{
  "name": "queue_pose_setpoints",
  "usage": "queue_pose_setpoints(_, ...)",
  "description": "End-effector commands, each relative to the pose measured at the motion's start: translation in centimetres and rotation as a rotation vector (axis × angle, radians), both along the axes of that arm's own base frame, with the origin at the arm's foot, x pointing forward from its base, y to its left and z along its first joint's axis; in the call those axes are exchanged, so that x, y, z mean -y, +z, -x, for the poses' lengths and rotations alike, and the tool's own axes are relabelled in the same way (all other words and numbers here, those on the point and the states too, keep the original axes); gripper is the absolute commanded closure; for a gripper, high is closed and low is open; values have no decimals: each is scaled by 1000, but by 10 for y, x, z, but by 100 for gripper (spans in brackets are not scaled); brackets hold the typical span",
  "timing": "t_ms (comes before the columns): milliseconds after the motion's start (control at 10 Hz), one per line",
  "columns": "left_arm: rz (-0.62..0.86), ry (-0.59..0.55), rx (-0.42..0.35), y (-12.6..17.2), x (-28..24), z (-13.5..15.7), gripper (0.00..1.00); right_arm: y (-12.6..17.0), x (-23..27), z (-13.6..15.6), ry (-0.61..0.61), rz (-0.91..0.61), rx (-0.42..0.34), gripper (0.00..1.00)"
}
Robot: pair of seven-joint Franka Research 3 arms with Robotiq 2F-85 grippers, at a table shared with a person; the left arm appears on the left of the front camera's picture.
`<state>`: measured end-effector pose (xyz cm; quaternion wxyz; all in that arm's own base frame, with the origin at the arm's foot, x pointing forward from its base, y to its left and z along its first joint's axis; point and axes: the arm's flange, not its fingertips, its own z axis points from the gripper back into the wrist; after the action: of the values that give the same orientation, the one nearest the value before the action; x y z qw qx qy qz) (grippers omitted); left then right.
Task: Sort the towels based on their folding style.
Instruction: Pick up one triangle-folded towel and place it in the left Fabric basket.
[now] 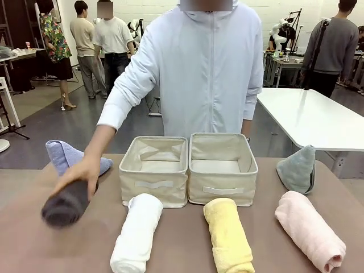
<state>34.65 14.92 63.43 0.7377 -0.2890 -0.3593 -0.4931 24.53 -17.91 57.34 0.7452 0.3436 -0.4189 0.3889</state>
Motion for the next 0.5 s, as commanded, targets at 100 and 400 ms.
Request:
queue_pose_setpoints(100,4,-6,6,2,-1,0,0,1,0,-2,11,-13,20,0)
queue_pose_setpoints(400,-97,100,-118,-13,10,-39,0,1,0,-2,11,-13,20,0)
